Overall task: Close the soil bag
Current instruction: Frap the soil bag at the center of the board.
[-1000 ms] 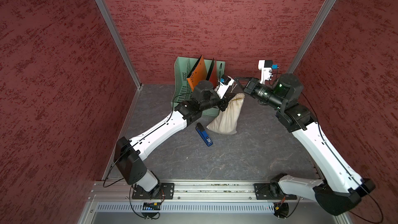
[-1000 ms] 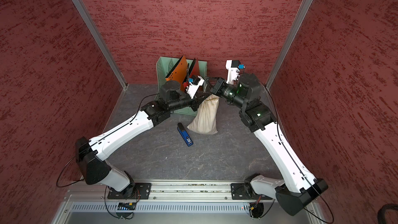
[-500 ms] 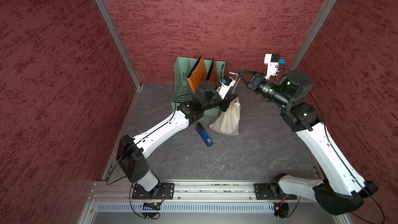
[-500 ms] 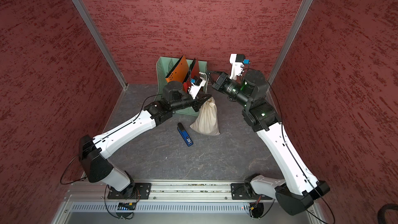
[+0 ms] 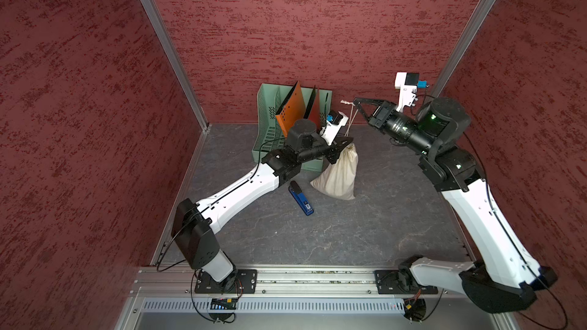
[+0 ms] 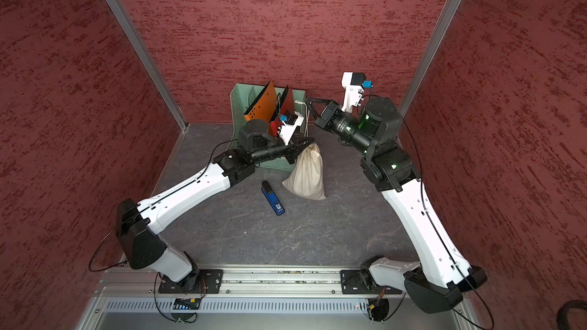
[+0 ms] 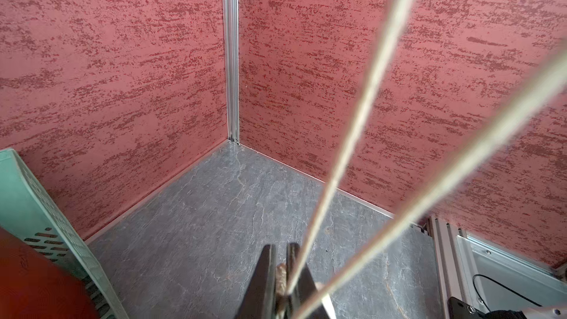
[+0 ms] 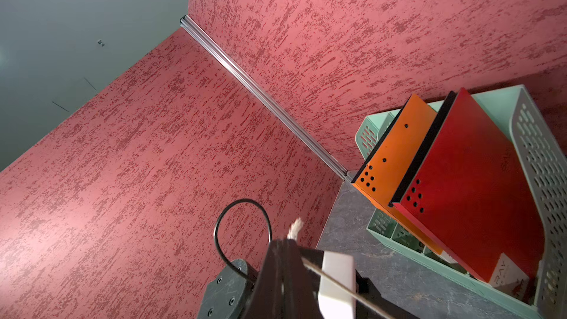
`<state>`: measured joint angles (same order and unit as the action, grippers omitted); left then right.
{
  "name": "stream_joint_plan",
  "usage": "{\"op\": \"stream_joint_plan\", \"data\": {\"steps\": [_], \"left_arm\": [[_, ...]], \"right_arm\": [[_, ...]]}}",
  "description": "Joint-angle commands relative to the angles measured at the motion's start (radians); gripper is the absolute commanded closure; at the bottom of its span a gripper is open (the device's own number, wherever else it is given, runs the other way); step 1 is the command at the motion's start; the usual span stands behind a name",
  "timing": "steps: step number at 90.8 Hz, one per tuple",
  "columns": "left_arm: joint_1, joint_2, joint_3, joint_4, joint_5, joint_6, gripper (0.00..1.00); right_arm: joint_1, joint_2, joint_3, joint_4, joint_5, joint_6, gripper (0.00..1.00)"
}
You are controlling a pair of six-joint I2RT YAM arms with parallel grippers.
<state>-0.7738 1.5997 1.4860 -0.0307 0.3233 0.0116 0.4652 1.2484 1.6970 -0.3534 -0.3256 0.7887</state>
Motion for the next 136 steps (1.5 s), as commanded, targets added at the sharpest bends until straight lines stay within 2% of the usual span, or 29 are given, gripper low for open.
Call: {"op": "stream_joint_plan", "data": {"steps": [1, 34, 65, 74, 84, 92, 103, 119, 136], "left_arm": [[-0.004, 0.072, -0.061, -0.169, 0.003, -0.020, 0.88], [-0.005, 0.070, -0.108, -0.228, 0.016, -0.009, 0.88], [-0.007, 0.093, -0.115, -0.274, 0.028, -0.015, 0.81], [-0.007, 0.090, -0.125, -0.267, 0.027, -0.013, 0.85], [-0.005, 0.082, -0.132, -0.260, 0.020, -0.011, 0.99], [-0.004, 0.076, -0.130, -0.273, 0.023, -0.009, 1.00], [-0.003, 0.057, -0.133, -0.293, 0.033, -0.006, 1.00], [0.001, 0.030, -0.126, -0.331, 0.059, -0.009, 1.00], [0.001, 0.012, -0.116, -0.339, 0.103, -0.011, 1.00]], "right_arm": [[-0.002, -0.055, 0.111, 0.266, 0.008, -0.027, 1.00], [-0.023, -0.119, -0.023, 0.261, 0.055, -0.053, 1.00], [-0.027, -0.122, -0.053, 0.279, 0.043, -0.033, 1.00], [-0.027, -0.126, -0.057, 0.278, 0.048, -0.035, 1.00], [-0.029, -0.133, -0.062, 0.278, 0.055, -0.041, 1.00], [-0.038, -0.138, -0.066, 0.273, 0.064, -0.046, 1.00], [-0.069, -0.145, -0.066, 0.182, 0.100, -0.069, 1.00], [-0.135, -0.157, -0.089, -0.051, 0.258, -0.080, 1.00], [-0.162, -0.101, -0.120, -0.133, 0.263, -0.157, 1.00]]}}
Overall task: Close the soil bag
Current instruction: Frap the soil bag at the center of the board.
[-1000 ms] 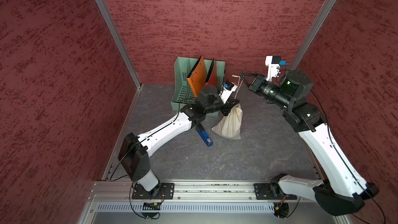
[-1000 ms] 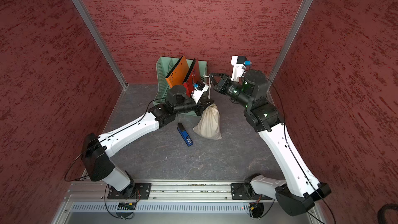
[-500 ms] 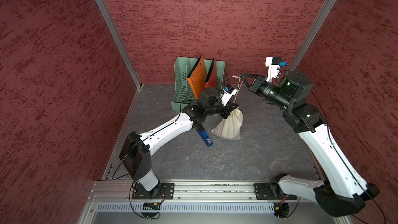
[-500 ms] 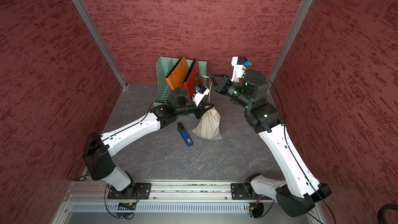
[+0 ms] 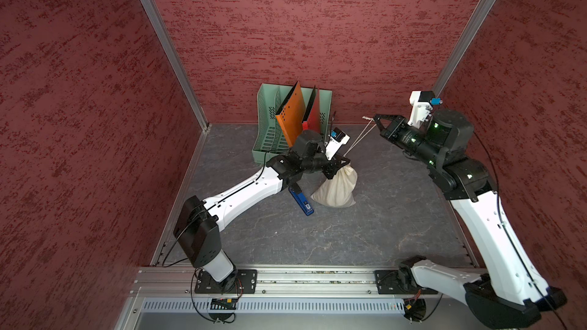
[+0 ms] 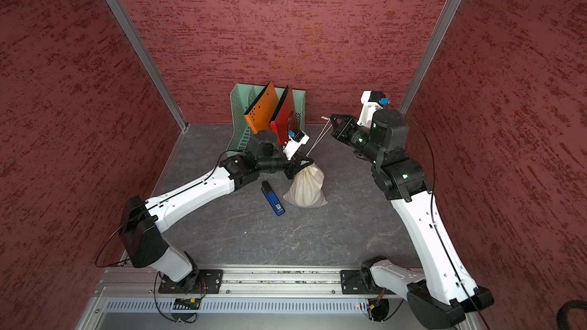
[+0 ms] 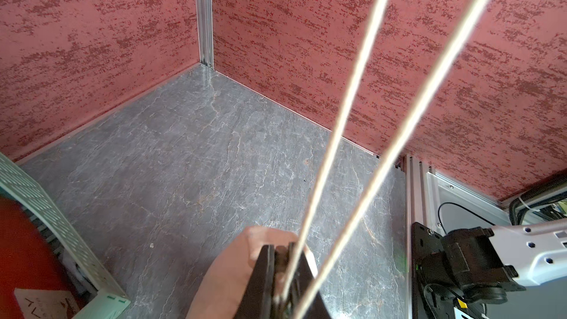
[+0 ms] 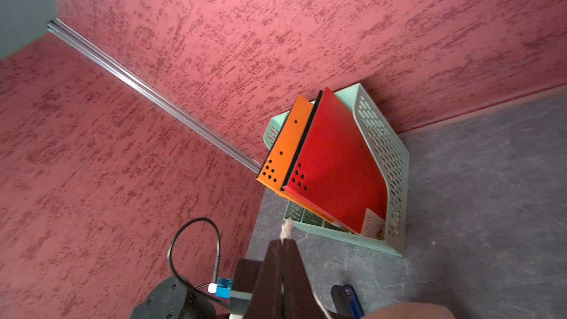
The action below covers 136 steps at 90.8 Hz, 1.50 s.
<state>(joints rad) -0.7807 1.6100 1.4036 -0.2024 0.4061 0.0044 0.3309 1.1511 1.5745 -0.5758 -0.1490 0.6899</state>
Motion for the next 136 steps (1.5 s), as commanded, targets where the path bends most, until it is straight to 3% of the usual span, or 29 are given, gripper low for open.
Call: {"op": "stream_joint_plan", "data": {"steps": [1, 27, 38, 43, 64, 75, 91, 106, 118, 136], "left_arm": [[0.009, 0.001, -0.031, -0.168, 0.022, -0.004, 1.00], [0.008, -0.019, 0.024, -0.222, 0.019, 0.008, 1.00], [0.009, -0.021, 0.047, -0.235, 0.006, 0.018, 1.00], [0.011, -0.023, 0.049, -0.232, 0.004, 0.018, 1.00], [0.015, -0.017, 0.060, -0.227, 0.012, 0.012, 1.00], [0.021, -0.010, 0.083, -0.243, 0.028, -0.007, 1.00], [0.049, 0.021, 0.174, -0.316, 0.069, -0.125, 1.00], [0.110, 0.085, 0.291, -0.369, 0.199, -0.299, 1.00], [0.150, 0.137, 0.377, -0.376, 0.315, -0.421, 1.00], [0.152, 0.215, 0.566, -0.505, 0.402, -0.436, 1.00]], "right_arm": [[-0.028, 0.000, 0.000, 0.086, 0.086, -0.057, 1.00], [-0.064, 0.099, -0.104, -0.007, 0.096, -0.088, 0.99], [-0.073, 0.085, -0.141, -0.049, 0.082, -0.096, 0.56], [-0.075, 0.055, -0.163, -0.060, 0.084, -0.104, 0.44], [-0.080, -0.070, -0.187, -0.123, 0.071, -0.207, 0.13], [-0.081, -0.127, -0.236, -0.101, 0.021, -0.276, 0.02], [-0.080, -0.224, -0.364, 0.028, -0.118, -0.336, 0.02], [-0.081, -0.245, -0.414, 0.104, -0.217, -0.374, 0.02], [-0.085, -0.241, -0.420, 0.111, -0.220, -0.388, 0.02], [-0.104, -0.228, -0.427, 0.176, -0.360, -0.367, 0.02]]}}
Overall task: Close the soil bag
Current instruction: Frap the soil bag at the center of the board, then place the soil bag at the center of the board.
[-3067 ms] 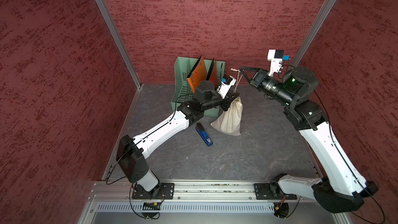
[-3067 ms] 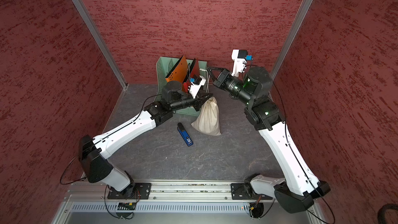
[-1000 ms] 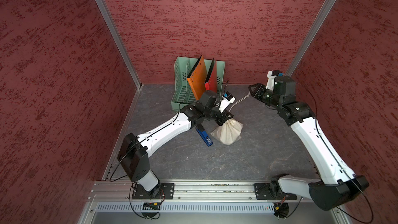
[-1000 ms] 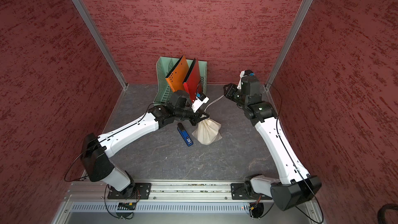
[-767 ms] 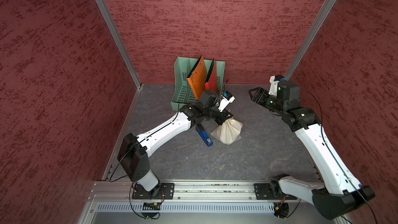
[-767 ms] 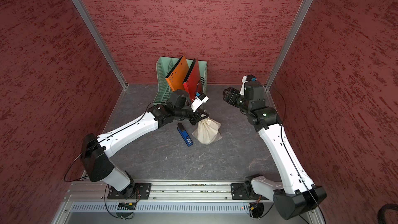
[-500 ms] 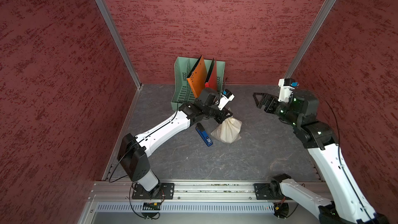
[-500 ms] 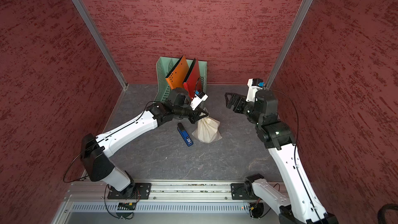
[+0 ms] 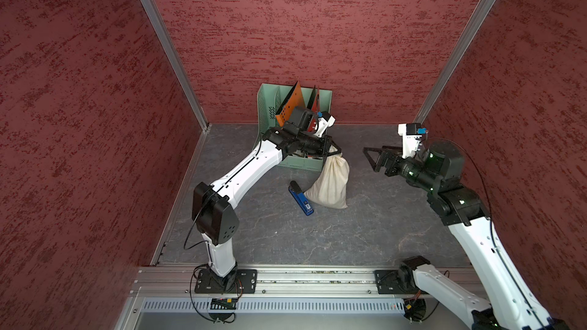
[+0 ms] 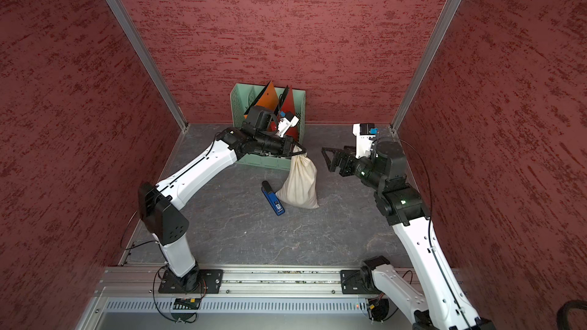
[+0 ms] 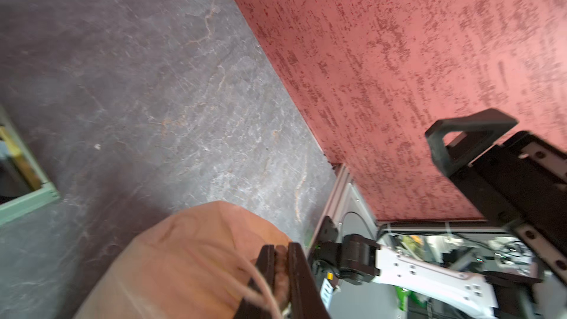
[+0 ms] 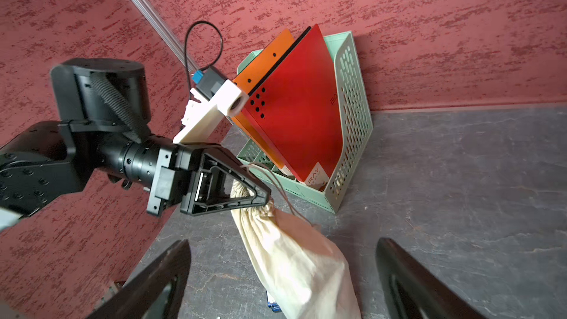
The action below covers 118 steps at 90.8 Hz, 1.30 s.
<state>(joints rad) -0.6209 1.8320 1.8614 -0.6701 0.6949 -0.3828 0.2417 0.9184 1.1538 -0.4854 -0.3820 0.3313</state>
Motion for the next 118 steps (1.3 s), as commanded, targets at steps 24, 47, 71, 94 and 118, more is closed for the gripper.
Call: {"op": "stream_joint_plan", "data": {"steps": [24, 47, 71, 94, 118], "left_arm": [[-0.010, -0.007, 0.176, -0.110, 0.154, -0.102, 1.00], [-0.010, -0.020, 0.260, -0.221, 0.169, -0.083, 1.00], [-0.011, -0.049, 0.265, -0.237, 0.166, -0.096, 1.00], [-0.021, -0.044, 0.299, -0.232, 0.167, -0.110, 1.00], [-0.035, -0.021, 0.355, -0.234, 0.166, -0.125, 1.00]], "right_arm": [[-0.027, 0.100, 0.077, -0.024, -0.288, -0.087, 0.05], [-0.028, 0.128, 0.086, -0.018, -0.338, -0.109, 0.05], [-0.026, 0.172, 0.074, 0.000, -0.437, -0.100, 0.03], [-0.017, 0.194, 0.059, 0.006, -0.512, -0.110, 0.02], [-0.013, 0.215, 0.062, -0.015, -0.524, -0.162, 0.02]]}}
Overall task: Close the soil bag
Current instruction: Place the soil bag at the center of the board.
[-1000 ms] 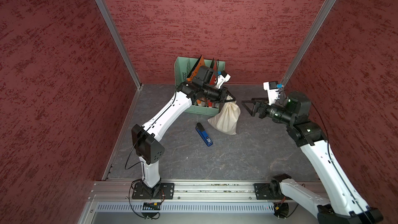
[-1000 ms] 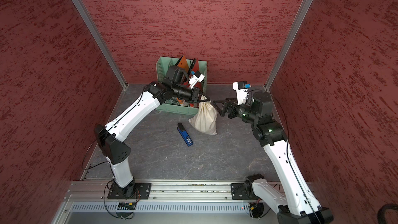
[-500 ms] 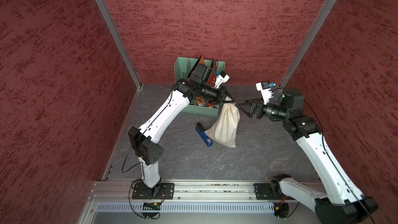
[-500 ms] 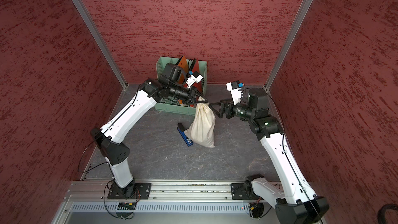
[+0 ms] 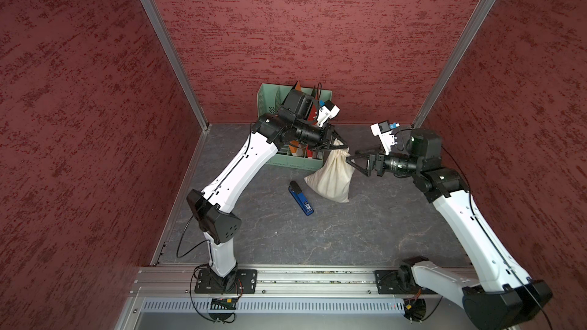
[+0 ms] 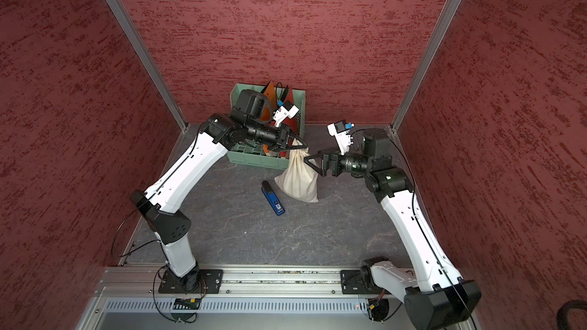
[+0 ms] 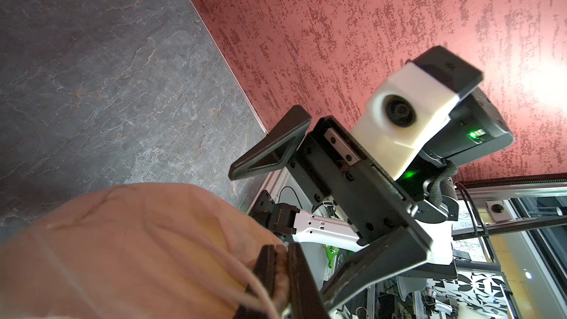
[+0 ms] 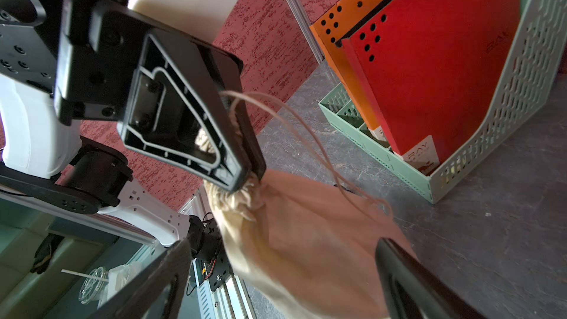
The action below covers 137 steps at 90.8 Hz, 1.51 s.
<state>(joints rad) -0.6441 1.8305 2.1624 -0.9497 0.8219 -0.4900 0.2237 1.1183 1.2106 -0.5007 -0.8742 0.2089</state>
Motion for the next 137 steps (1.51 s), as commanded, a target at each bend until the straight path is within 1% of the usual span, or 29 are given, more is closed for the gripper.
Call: {"op": "stream_joint_plan", "data": {"steps": [1, 14, 31, 42, 56, 64, 68, 74, 77, 83, 87, 88, 100, 111, 118, 121, 132, 135, 137], "left_arm": [[-0.012, -0.017, 0.057, 0.044, 0.039, -0.018, 1.00], [-0.023, -0.002, 0.089, 0.042, 0.036, -0.025, 1.00], [-0.035, 0.014, 0.118, 0.043, 0.025, -0.031, 1.00], [-0.040, 0.017, 0.122, 0.048, 0.016, -0.036, 1.00], [-0.042, 0.022, 0.125, 0.053, 0.008, -0.042, 1.00], [-0.043, 0.029, 0.131, 0.062, 0.007, -0.049, 1.00], [-0.043, 0.034, 0.142, 0.063, 0.008, -0.051, 1.00], [-0.045, 0.047, 0.165, 0.053, 0.008, -0.049, 1.00], [-0.045, 0.053, 0.174, 0.048, 0.008, -0.047, 1.00], [-0.045, 0.059, 0.183, 0.042, 0.006, -0.045, 1.00], [-0.045, 0.059, 0.183, 0.041, 0.001, -0.041, 1.00], [-0.045, 0.060, 0.183, 0.040, 0.001, -0.040, 1.00], [-0.043, 0.065, 0.183, 0.031, -0.016, -0.030, 1.00], [-0.044, 0.062, 0.179, 0.017, -0.050, -0.016, 1.00], [-0.045, 0.057, 0.171, 0.010, -0.068, 0.000, 0.94], [-0.045, 0.053, 0.166, 0.010, -0.073, 0.003, 0.88], [-0.045, 0.049, 0.152, 0.011, -0.084, 0.015, 0.49], [-0.045, 0.047, 0.149, 0.011, -0.089, 0.019, 0.31], [-0.045, 0.048, 0.147, 0.012, -0.091, 0.021, 0.10]], "right_arm": [[0.005, 0.017, 0.005, 0.000, -0.033, -0.040, 0.02], [0.011, 0.036, 0.019, -0.008, -0.050, -0.054, 0.03], [0.024, 0.044, 0.012, -0.013, -0.078, -0.066, 0.07], [0.028, 0.043, 0.003, -0.030, -0.089, -0.084, 0.13], [0.035, 0.039, -0.016, -0.026, -0.128, -0.091, 0.29], [0.041, 0.038, -0.025, -0.024, -0.145, -0.097, 0.41], [0.046, 0.038, -0.027, -0.025, -0.149, -0.098, 0.48], [0.049, 0.038, -0.028, -0.027, -0.146, -0.100, 0.60], [0.052, 0.038, -0.028, -0.029, -0.145, -0.102, 0.68], [0.053, 0.038, -0.027, -0.026, -0.140, -0.103, 0.81], [0.055, 0.038, -0.025, -0.026, -0.132, -0.103, 0.98], [0.054, 0.037, -0.023, -0.026, -0.129, -0.101, 1.00], [0.062, 0.022, -0.019, -0.018, -0.075, -0.085, 1.00], [0.066, -0.028, -0.039, 0.044, -0.013, -0.043, 1.00], [0.065, -0.062, -0.050, 0.089, 0.015, -0.016, 1.00], [0.065, -0.070, -0.052, 0.104, 0.031, 0.000, 1.00], [0.067, -0.102, -0.061, 0.177, 0.059, 0.066, 1.00], [0.066, -0.110, -0.061, 0.195, 0.064, 0.080, 1.00], [0.066, -0.114, -0.060, 0.203, 0.069, 0.088, 1.00]]}}
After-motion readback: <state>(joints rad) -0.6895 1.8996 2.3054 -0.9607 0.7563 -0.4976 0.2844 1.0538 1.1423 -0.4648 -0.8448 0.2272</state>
